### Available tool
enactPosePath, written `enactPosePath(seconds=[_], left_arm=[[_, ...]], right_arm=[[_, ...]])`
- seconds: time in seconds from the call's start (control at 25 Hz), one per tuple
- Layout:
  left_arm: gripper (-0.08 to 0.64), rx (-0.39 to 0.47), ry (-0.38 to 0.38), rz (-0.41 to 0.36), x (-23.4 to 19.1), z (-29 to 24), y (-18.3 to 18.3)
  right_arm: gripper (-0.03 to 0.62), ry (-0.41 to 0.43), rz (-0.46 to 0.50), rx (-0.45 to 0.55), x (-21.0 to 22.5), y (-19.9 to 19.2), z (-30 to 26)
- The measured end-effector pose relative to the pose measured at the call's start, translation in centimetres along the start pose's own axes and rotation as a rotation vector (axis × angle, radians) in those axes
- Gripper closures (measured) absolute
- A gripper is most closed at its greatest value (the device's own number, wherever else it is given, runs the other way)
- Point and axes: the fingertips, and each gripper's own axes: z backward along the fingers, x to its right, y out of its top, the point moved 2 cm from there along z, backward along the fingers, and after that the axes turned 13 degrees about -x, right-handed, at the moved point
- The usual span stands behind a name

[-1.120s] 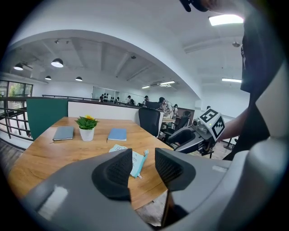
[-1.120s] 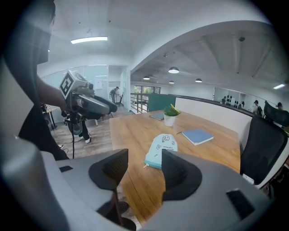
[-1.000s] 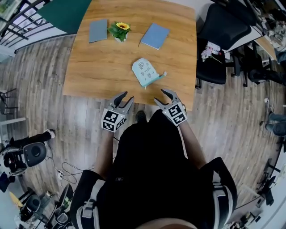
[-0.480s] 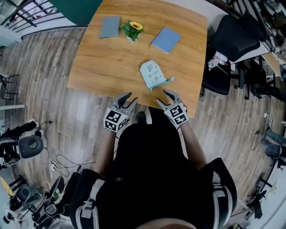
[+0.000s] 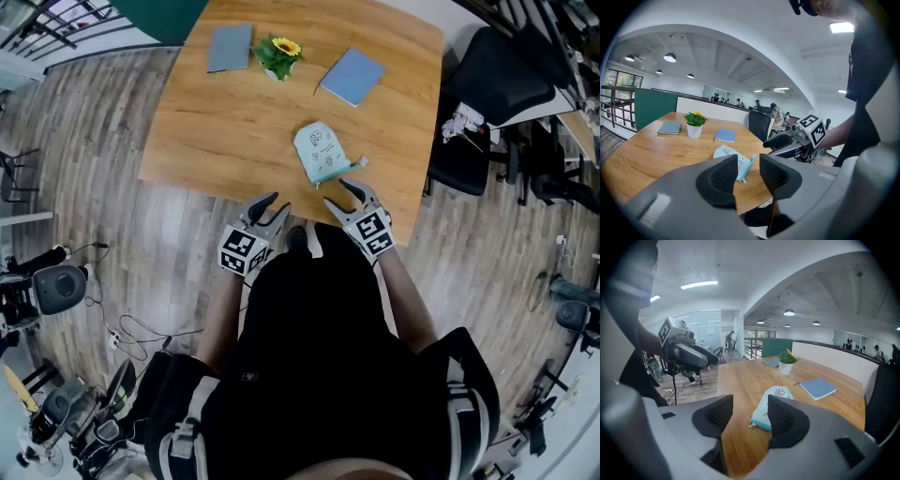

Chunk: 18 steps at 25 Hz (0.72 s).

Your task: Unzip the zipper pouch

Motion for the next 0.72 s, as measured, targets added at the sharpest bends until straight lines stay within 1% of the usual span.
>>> enactPosePath(seconds=[0.16, 0.28, 0.44, 0.6, 0.72], left_arm=[[0.422, -0.027, -0.027, 0.013, 0.0, -1.2, -0.5], [0.422, -0.033, -0.050, 0.053, -0.3, -2.9, -1.0], [0.426, -0.030, -0.078, 0.158, -1.1, -5.1, -2.1], [0.423, -0.040, -0.083, 0.275, -2.0, -7.2, -3.8], [0.417, -0.073, -0.087, 0.323, -2.4, -8.8, -5.1]], right_arm=[[0.359, 0.007, -0.016, -0.023, -0.1, -1.3, -0.3], [0.359, 0.013, -0.027, -0.045, 0.0, -2.5, -0.3], [0.360, 0.020, -0.042, -0.075, 0.0, -4.1, -0.4], [0.362, 0.029, -0.043, -0.097, 0.1, -5.0, -0.7], [0.362, 0.036, -0.046, -0.101, 0.4, -5.0, -1.0]])
